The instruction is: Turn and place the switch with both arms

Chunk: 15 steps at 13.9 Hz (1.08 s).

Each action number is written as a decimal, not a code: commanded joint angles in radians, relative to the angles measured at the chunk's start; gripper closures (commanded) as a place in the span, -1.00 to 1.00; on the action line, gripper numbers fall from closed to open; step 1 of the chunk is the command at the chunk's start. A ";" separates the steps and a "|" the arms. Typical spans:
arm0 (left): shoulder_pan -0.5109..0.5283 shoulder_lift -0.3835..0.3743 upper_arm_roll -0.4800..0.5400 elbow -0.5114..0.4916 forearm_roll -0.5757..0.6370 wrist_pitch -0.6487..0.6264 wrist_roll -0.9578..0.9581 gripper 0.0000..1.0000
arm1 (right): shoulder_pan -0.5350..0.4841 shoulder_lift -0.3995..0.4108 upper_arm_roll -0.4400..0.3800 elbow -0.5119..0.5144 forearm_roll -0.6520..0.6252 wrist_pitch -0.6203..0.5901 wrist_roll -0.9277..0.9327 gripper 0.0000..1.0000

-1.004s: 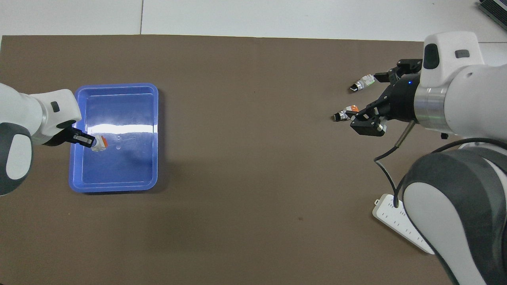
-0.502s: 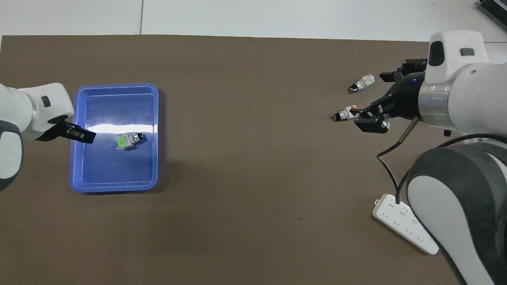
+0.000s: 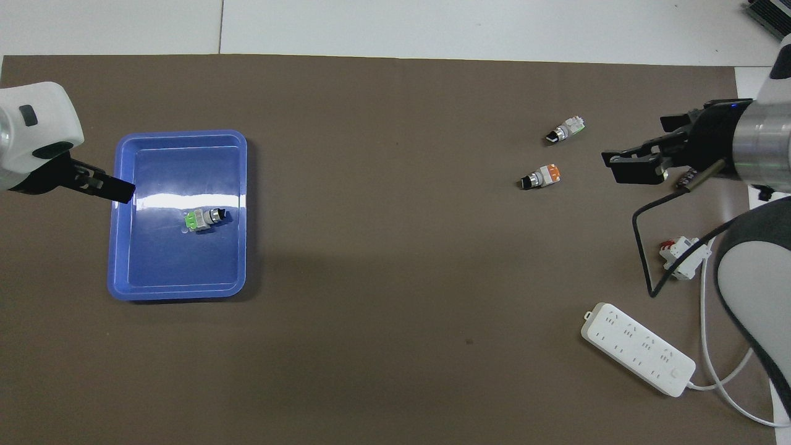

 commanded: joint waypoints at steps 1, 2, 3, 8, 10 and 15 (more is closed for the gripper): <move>-0.052 0.025 0.002 0.086 0.012 -0.107 -0.115 -0.77 | 0.022 -0.038 -0.048 0.002 -0.044 -0.076 0.176 -1.00; -0.061 0.021 0.002 0.095 0.010 -0.136 -0.143 -0.78 | 0.022 -0.043 -0.050 0.002 -0.064 -0.107 0.239 -1.00; -0.064 0.011 0.002 0.095 0.010 -0.155 -0.157 -0.87 | 0.023 -0.055 -0.051 0.002 -0.097 -0.130 0.307 -1.00; -0.059 -0.007 0.004 0.081 0.012 -0.141 -0.248 -1.00 | 0.057 -0.081 -0.053 0.002 -0.196 -0.285 0.551 -1.00; -0.061 -0.007 0.004 0.081 0.001 -0.141 -0.258 -1.00 | 0.063 -0.091 -0.057 0.002 -0.199 -0.334 0.597 -1.00; -0.056 -0.007 0.006 0.081 -0.022 -0.134 -0.261 -1.00 | 0.121 -0.103 -0.114 0.002 -0.207 -0.425 0.688 -1.00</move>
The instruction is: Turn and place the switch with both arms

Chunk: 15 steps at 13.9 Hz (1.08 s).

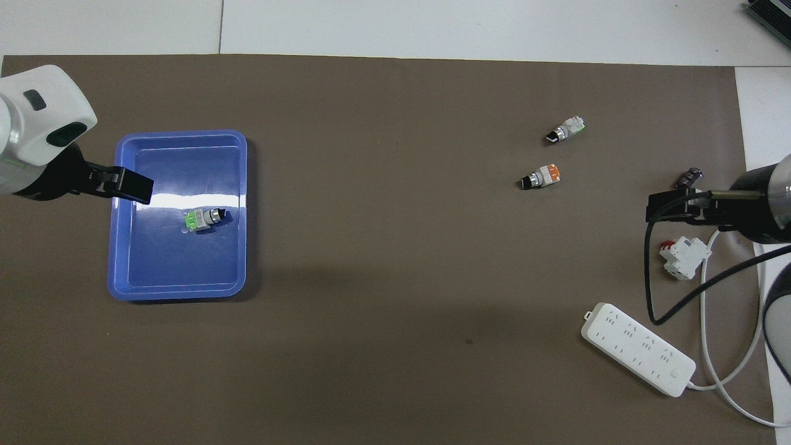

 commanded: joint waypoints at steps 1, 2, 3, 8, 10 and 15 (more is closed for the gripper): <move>0.003 -0.004 0.004 0.009 -0.013 -0.003 -0.009 -1.00 | 0.013 -0.020 -0.012 -0.004 -0.021 -0.048 0.036 -1.00; 0.003 -0.004 0.004 0.009 -0.013 0.003 -0.010 -1.00 | 0.007 -0.019 -0.009 -0.004 -0.021 -0.048 0.038 -1.00; 0.003 -0.006 0.004 0.009 -0.013 0.004 -0.010 -1.00 | 0.007 -0.019 -0.009 -0.004 -0.021 -0.048 0.045 -1.00; 0.007 -0.006 0.004 -0.002 -0.013 0.000 -0.009 -1.00 | -0.039 -0.011 0.007 0.001 -0.007 -0.065 0.048 -1.00; 0.007 -0.006 0.002 -0.003 -0.031 -0.005 -0.007 -1.00 | -0.072 0.000 0.044 0.020 -0.005 -0.068 0.048 -1.00; 0.009 0.005 0.011 0.016 -0.057 -0.023 -0.009 -1.00 | -0.131 0.047 0.107 0.105 -0.004 -0.126 0.048 -1.00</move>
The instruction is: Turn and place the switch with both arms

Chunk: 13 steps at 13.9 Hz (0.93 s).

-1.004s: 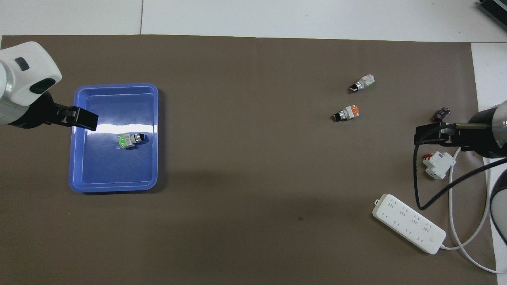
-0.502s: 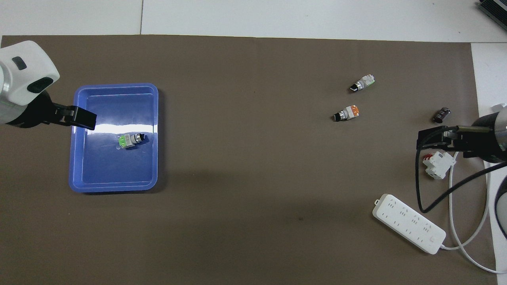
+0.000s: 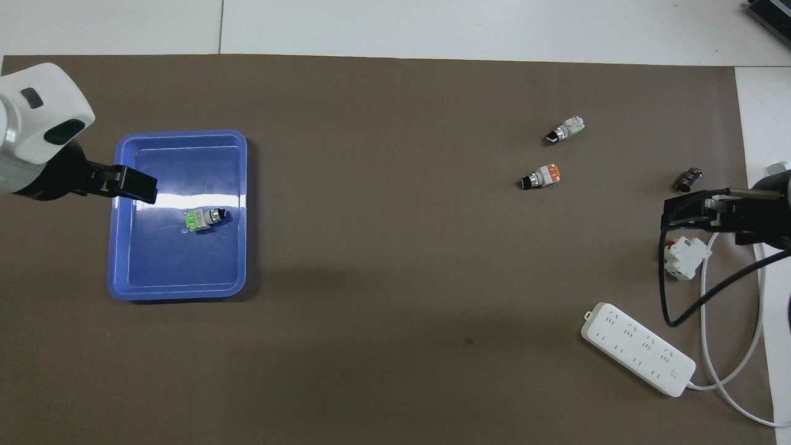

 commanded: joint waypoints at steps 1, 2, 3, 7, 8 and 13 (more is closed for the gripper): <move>0.006 0.002 0.008 0.012 -0.011 -0.023 -0.005 -1.00 | -0.021 0.024 0.023 0.041 -0.003 -0.041 0.016 -1.00; 0.008 0.001 0.008 0.008 -0.011 -0.018 -0.005 -1.00 | -0.018 0.022 0.021 0.038 -0.003 -0.041 0.014 -1.00; 0.011 0.001 0.008 0.006 -0.008 -0.011 -0.005 -1.00 | -0.013 0.022 0.021 0.039 -0.006 -0.041 0.010 -1.00; 0.008 0.002 0.008 0.003 0.000 0.023 -0.005 -1.00 | -0.011 0.028 0.018 0.049 -0.002 -0.027 0.008 -1.00; 0.009 0.002 0.008 0.000 0.000 0.043 -0.005 -1.00 | -0.008 0.027 0.018 0.040 -0.002 -0.033 0.008 -1.00; 0.006 0.004 0.008 0.000 0.018 0.051 -0.005 -1.00 | -0.013 0.030 0.021 0.042 0.001 -0.021 -0.001 -1.00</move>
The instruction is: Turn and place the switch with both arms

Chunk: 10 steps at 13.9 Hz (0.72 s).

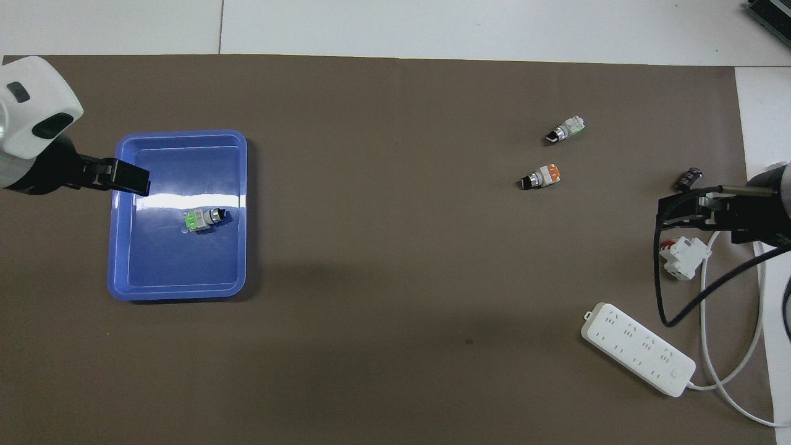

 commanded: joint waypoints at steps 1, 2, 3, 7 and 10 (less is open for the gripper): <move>-0.003 0.004 0.002 -0.001 0.016 0.018 -0.005 -1.00 | -0.017 0.020 0.010 0.028 0.000 0.007 -0.002 -1.00; -0.001 0.002 0.000 -0.003 0.016 0.018 -0.005 -1.00 | -0.014 0.020 0.010 0.028 -0.002 0.009 -0.002 -1.00; 0.002 0.000 0.002 -0.011 0.016 0.018 -0.005 -1.00 | -0.011 0.020 0.010 0.028 0.000 0.007 -0.002 -1.00; 0.043 -0.004 -0.010 -0.026 0.016 0.018 -0.004 -1.00 | -0.010 0.008 0.010 0.014 0.001 0.013 -0.006 -1.00; 0.104 -0.004 -0.071 -0.026 0.016 0.014 -0.005 -1.00 | -0.010 0.007 0.010 0.011 0.001 0.012 -0.004 -1.00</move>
